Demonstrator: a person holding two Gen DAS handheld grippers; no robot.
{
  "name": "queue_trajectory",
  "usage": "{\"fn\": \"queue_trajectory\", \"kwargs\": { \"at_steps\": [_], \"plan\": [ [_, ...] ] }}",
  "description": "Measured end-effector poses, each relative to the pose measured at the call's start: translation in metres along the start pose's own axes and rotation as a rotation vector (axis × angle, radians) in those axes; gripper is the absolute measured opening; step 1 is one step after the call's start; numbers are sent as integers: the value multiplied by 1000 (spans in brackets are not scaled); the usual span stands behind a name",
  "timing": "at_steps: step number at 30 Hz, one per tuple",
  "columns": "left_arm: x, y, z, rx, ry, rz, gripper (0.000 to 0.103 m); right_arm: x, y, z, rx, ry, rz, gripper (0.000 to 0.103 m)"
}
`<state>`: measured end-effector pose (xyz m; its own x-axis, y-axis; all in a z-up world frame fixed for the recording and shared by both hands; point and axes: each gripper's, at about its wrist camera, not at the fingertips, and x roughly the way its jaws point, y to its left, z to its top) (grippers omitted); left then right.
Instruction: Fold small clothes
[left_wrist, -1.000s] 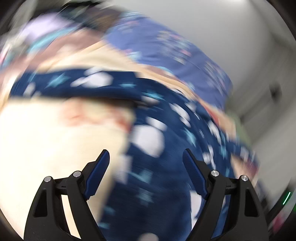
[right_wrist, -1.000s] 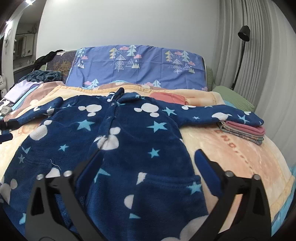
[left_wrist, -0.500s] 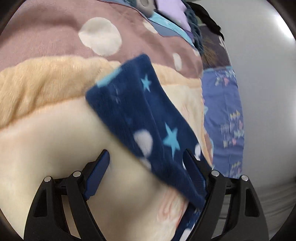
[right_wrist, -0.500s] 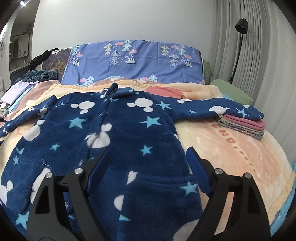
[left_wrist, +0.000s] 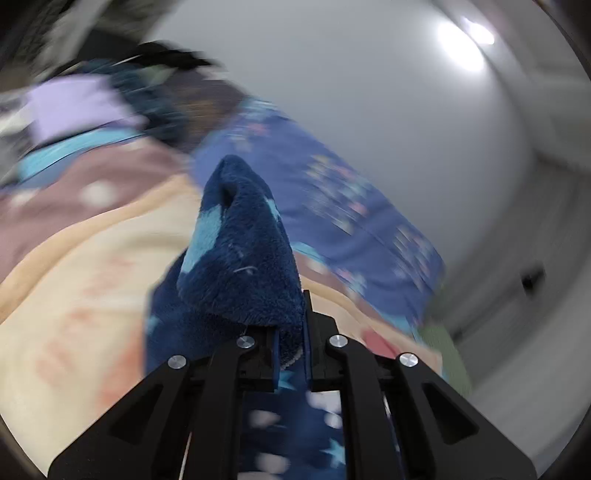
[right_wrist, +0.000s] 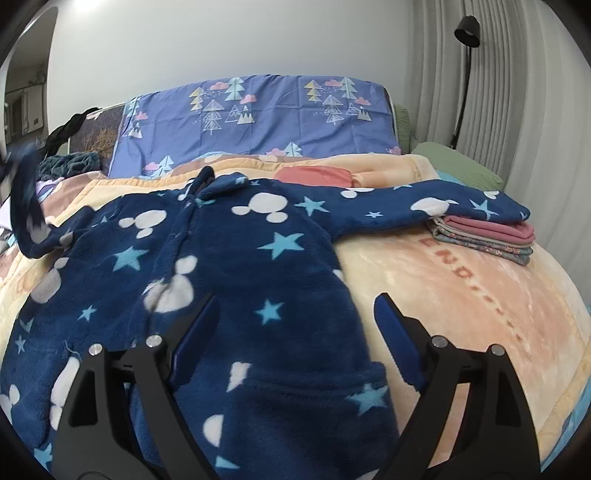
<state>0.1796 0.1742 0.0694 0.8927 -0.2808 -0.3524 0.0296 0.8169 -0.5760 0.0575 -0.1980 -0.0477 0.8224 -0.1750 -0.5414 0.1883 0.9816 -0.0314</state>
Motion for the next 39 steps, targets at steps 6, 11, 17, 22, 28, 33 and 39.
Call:
{"fn": "queue_trajectory", "kwargs": {
  "at_steps": [6,11,17,22,28,33,39],
  "plan": [
    [75,-155,-109,351,248,-165,42,10,-28,-6,62,43,-31,87],
    [112,-174,-190,489,444,-118,59,12,-52,-9,119,75,-17,87],
    [85,-134,-189,606,402,22,73,30,-51,8,119,109,147,82],
    [63,-75,-176,760,334,292,81,70,-20,52,88,131,357,78],
    [73,-8,-144,696,332,575,81,162,38,97,43,265,385,78],
    [92,21,-129,619,365,632,84,206,64,95,115,366,437,13],
    [86,28,-130,691,261,741,86,145,31,140,149,124,362,13]
  ]
}}
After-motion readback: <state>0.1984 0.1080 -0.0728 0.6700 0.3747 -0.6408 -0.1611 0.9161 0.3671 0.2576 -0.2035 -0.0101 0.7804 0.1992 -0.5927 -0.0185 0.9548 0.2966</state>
